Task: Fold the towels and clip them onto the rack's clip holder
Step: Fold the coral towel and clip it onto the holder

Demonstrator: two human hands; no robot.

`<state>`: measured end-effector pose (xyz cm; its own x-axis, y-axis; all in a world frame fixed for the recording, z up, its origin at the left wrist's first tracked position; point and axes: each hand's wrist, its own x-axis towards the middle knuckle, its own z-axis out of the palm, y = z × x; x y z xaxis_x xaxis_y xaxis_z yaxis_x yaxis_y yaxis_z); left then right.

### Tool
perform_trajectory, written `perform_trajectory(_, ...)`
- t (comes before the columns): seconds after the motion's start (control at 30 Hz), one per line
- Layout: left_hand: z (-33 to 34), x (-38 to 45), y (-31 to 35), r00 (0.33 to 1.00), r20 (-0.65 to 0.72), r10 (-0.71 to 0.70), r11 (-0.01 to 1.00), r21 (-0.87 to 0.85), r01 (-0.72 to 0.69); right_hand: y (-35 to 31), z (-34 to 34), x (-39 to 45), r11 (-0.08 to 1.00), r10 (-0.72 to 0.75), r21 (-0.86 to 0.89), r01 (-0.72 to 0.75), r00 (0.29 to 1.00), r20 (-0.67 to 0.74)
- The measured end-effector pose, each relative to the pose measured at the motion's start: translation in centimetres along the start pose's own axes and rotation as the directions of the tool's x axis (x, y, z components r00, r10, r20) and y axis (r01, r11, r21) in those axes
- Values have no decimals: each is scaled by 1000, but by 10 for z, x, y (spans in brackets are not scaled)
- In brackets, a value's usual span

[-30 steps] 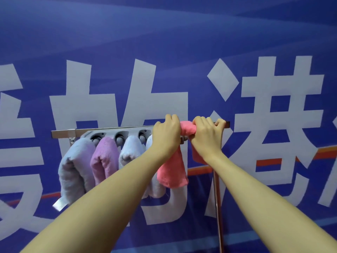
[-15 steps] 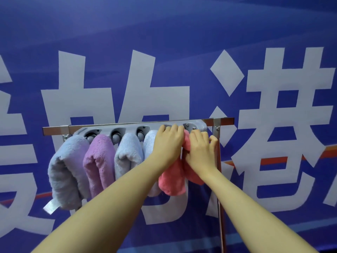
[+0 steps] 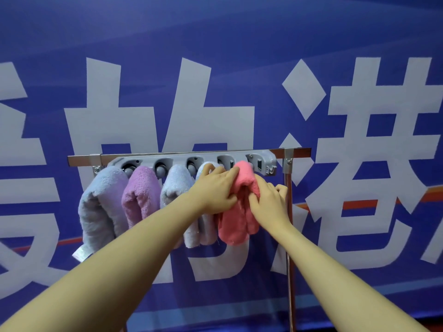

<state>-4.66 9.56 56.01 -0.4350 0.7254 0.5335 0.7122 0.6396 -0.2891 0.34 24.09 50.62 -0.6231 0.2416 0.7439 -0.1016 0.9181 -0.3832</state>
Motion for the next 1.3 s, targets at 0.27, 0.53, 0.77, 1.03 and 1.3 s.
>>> perform_trajectory(0.27,-6,-23,-15,994,66,85,971,217,-97,-14,-2,-22,995,97,-17,-96,994,48)
perform_trajectory(0.53,6,-37,-11,996,-82,40,945,326,-12,-24,16,-23,965,218,-146,-219,976,-20)
perform_trajectory(0.77,11,-35,-8,976,-217,35,965,260,23,0,9,-13,940,109,-315,-129,991,-81)
perform_trajectory(1.03,9,-34,-3,970,-238,-49,998,12,54,8,18,-23,991,79,-106,-80,997,-13)
perform_trajectory(1.3,12,-35,-2,959,-275,-65,996,-82,43,-5,19,-27,966,169,190,-173,985,40)
